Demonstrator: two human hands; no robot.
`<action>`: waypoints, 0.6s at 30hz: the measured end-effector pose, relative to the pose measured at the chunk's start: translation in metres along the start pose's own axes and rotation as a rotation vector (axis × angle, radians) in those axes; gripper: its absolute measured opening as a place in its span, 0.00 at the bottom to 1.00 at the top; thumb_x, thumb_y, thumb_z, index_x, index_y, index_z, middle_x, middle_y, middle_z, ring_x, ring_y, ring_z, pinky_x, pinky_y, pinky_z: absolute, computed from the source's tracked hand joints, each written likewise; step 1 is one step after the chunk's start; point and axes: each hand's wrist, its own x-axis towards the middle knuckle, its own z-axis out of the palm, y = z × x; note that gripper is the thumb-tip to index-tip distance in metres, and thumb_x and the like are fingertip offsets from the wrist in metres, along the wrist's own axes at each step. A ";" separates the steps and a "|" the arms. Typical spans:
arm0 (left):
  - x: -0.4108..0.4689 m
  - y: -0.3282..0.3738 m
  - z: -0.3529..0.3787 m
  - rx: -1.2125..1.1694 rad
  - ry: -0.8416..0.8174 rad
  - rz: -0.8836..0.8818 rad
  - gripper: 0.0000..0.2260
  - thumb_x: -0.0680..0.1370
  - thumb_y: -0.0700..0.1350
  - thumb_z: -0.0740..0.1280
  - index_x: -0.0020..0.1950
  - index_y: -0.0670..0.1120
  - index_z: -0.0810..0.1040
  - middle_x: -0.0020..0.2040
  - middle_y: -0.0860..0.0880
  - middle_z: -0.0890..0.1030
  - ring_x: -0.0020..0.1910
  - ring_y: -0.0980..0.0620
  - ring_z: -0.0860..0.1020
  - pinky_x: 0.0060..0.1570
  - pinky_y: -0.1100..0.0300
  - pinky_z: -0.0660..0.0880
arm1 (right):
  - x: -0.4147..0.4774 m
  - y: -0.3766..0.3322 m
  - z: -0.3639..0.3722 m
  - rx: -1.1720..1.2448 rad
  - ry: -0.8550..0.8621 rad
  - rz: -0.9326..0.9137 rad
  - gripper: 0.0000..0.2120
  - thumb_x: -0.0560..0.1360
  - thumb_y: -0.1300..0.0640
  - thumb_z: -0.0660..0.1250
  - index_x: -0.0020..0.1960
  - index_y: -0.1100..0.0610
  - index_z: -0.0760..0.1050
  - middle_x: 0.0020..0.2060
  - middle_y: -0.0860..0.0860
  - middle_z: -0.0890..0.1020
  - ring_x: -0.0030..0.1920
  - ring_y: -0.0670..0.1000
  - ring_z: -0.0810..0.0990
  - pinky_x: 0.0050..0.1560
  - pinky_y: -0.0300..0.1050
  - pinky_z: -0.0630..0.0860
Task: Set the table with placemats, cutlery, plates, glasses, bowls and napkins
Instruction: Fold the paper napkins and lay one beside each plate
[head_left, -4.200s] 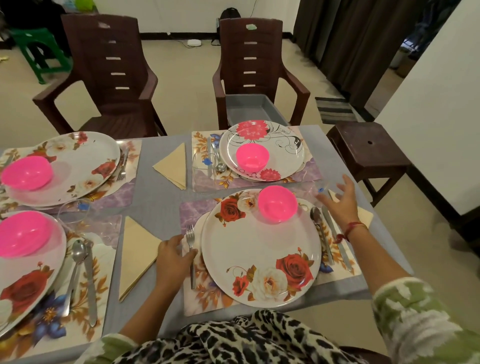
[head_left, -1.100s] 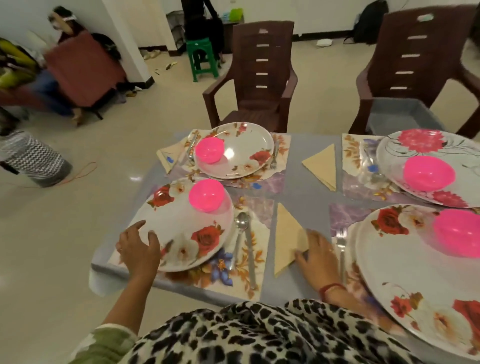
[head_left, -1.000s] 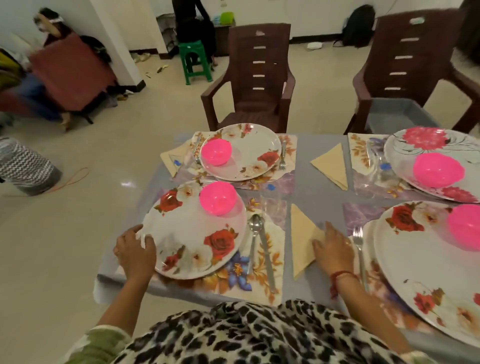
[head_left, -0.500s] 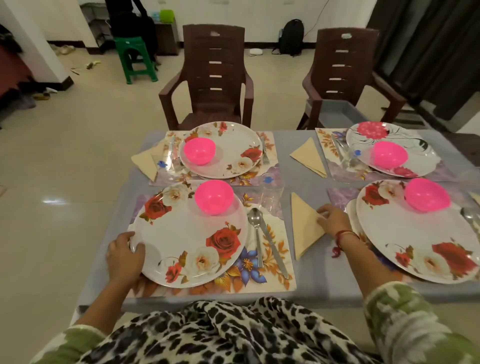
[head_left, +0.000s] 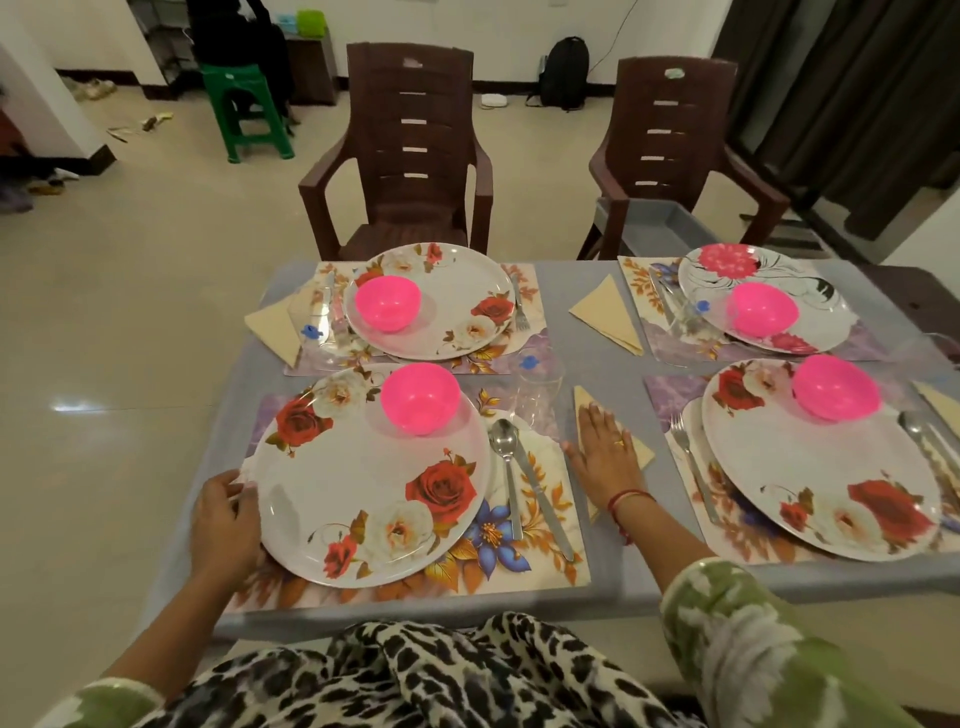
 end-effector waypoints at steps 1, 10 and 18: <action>0.001 -0.001 -0.001 0.005 -0.009 -0.004 0.15 0.82 0.45 0.58 0.66 0.39 0.68 0.62 0.37 0.74 0.59 0.37 0.73 0.57 0.43 0.70 | 0.001 0.002 0.004 -0.013 -0.015 -0.003 0.30 0.81 0.42 0.44 0.77 0.56 0.41 0.77 0.52 0.45 0.77 0.52 0.43 0.74 0.52 0.40; 0.005 0.010 -0.004 0.033 -0.085 0.011 0.15 0.81 0.41 0.58 0.67 0.39 0.70 0.63 0.38 0.75 0.60 0.38 0.74 0.58 0.46 0.70 | -0.016 -0.005 -0.005 0.174 0.224 0.027 0.31 0.77 0.42 0.47 0.76 0.56 0.52 0.76 0.55 0.55 0.76 0.57 0.52 0.73 0.55 0.44; 0.005 0.017 0.003 -0.034 -0.010 -0.063 0.16 0.78 0.35 0.57 0.62 0.41 0.77 0.57 0.42 0.80 0.52 0.44 0.76 0.49 0.55 0.71 | -0.118 -0.028 0.027 0.273 0.279 0.130 0.07 0.75 0.62 0.65 0.53 0.59 0.77 0.48 0.56 0.77 0.47 0.52 0.73 0.47 0.43 0.65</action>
